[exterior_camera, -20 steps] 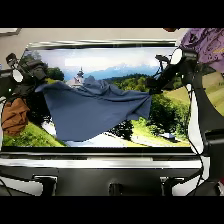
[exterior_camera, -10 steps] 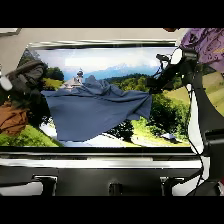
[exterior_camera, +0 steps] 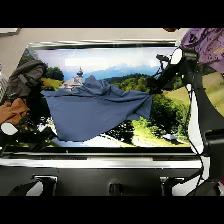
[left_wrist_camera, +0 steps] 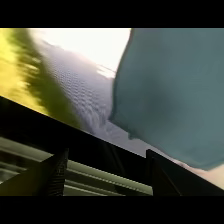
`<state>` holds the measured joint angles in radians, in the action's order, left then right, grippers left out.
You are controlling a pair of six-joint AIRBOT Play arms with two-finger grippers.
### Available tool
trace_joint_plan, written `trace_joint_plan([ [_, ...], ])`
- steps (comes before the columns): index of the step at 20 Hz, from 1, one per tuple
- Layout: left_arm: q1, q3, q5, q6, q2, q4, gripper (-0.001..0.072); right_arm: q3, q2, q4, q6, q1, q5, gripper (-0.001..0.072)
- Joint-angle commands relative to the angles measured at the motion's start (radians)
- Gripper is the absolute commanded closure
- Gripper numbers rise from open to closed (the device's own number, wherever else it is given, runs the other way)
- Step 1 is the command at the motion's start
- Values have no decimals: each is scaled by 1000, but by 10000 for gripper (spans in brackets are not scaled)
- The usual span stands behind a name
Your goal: Fold the clothes and pants, and hang the long-sleeved shirts on hangers.
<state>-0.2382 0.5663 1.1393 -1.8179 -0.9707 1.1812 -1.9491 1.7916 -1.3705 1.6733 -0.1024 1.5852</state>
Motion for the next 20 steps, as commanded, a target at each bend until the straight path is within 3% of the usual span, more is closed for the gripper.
trace_joint_plan([
  [1, -1, -107, -92, 146, 14, -208, 170, 0, -1, 1, 8, -1, 15, 689],
  [8, 29, -105, -210, 229, -95, -298, 181, 0, -1, 5, 11, -1, 24, 688],
  [10, 54, -105, -251, 229, -132, -304, 339, 0, -1, 6, 11, -1, 33, 688],
  [12, 72, -105, -279, 217, -160, -304, 367, 0, -1, 8, 11, -1, 41, 688],
  [13, 72, -105, -285, 218, -167, -311, 551, 0, -1, 11, 11, -1, 45, 688],
  [14, 71, -101, -292, 220, -167, -310, 692, 0, -1, 17, 11, -1, 48, 688],
  [17, 71, -30, -291, 231, -163, -310, 694, 0, -11, 25, 11, -1, 35, 688],
  [20, 71, 182, -242, 258, -162, -300, 694, -7, -69, 21, -19, 0, -72, 689],
])
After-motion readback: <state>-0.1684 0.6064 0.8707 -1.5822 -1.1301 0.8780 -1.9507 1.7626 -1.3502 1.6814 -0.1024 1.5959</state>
